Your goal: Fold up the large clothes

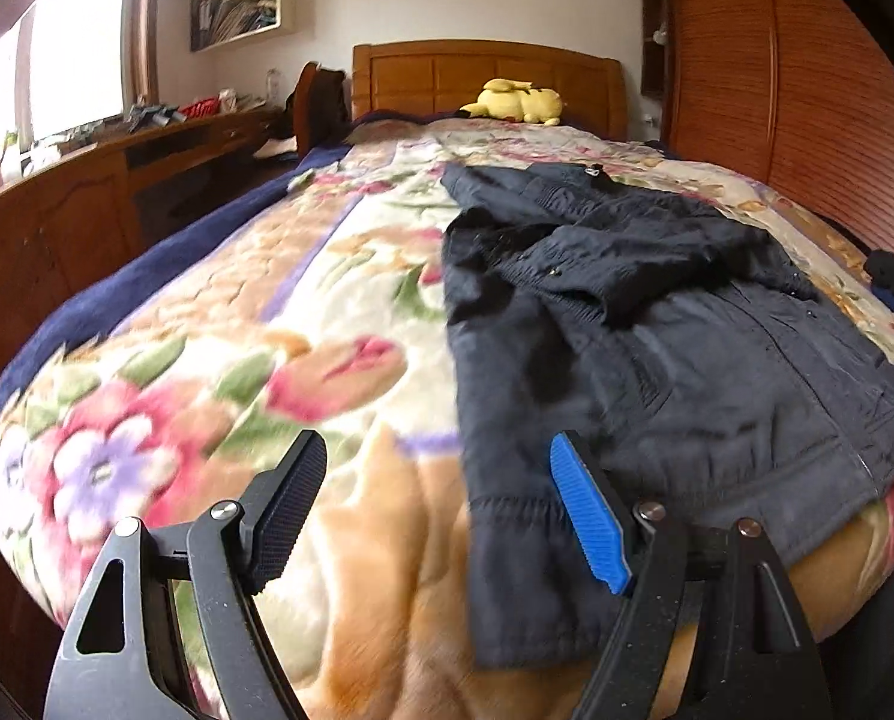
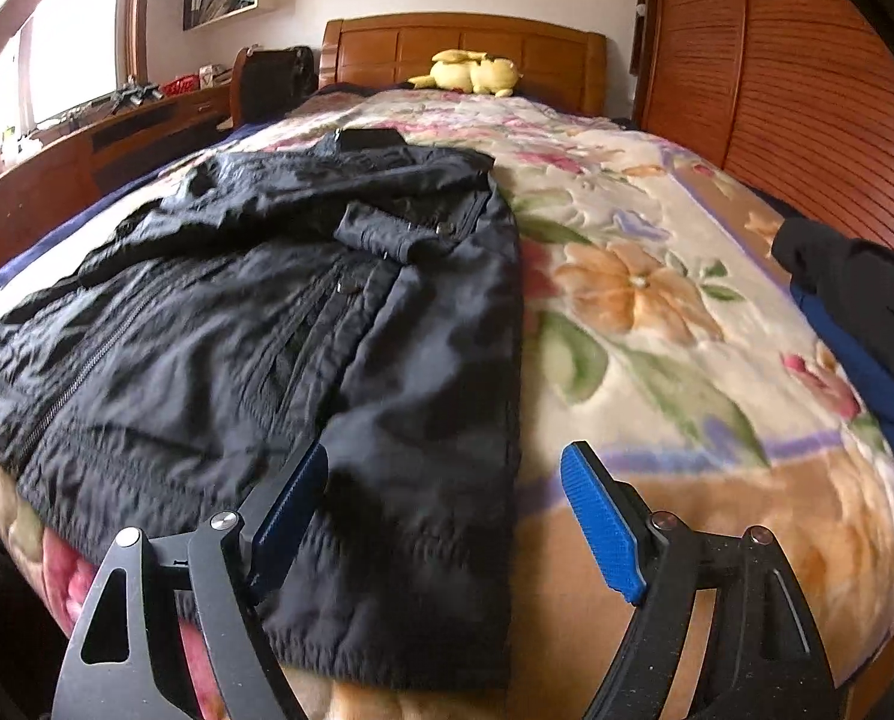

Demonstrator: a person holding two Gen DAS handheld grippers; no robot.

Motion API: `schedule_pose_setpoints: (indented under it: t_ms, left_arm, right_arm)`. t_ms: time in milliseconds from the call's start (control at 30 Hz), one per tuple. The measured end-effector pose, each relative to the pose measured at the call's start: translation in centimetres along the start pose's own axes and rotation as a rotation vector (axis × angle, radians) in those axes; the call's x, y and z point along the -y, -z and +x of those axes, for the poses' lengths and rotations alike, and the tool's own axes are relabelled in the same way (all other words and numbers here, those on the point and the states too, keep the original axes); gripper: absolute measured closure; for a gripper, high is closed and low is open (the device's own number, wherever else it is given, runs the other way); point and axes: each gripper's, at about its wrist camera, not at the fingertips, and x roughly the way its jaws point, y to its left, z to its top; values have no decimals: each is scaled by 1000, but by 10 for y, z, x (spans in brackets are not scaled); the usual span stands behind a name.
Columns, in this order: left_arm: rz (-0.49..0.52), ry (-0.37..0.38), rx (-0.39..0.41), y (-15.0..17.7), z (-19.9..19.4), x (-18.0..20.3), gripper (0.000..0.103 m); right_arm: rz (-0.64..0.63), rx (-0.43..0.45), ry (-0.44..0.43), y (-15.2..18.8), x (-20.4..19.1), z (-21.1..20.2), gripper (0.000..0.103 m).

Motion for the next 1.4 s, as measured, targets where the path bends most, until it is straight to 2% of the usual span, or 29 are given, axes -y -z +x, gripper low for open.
schedule_pose_setpoints:
  t_ms: [333, 567, 633, 700, 967, 1100, 1233, 1300, 1367, 1400]
  left_arm:
    - [-24, 81, 2, 18, -11, -3, 26]
    - [-16, 127, 14, 28, -22, 6, 39]
    - [-15, 135, 10, 30, -22, 6, 46]
    - [-11, 142, 10, 29, -22, 7, 49]
    - [-12, 145, 8, 29, -22, 8, 50]
    - [-11, 165, 7, 29, -22, 9, 58]
    - [-7, 164, 6, 29, -23, 10, 60]
    - [-7, 165, 5, 29, -22, 10, 60]
    - [-6, 178, 7, 30, -23, 10, 69]
    - [-5, 181, 8, 30, -23, 10, 77]
  right_arm:
    - [-4, -12, -7, 9, -1, -2, 21]
    - [46, -23, -44, 14, 3, -4, 21]
    - [35, -22, -39, 16, 1, -6, 21]
    - [21, -25, -36, 17, -2, -7, 21]
    - [15, -39, -43, 19, -4, -9, 21]
    - [19, -45, -64, 21, -4, -6, 21]
    - [38, -56, -97, 22, -1, -3, 22]
    - [40, -61, -120, 23, 0, -2, 26]
    - [42, -60, -135, 23, 0, -3, 31]
    - [46, -56, -147, 23, 1, -3, 34]
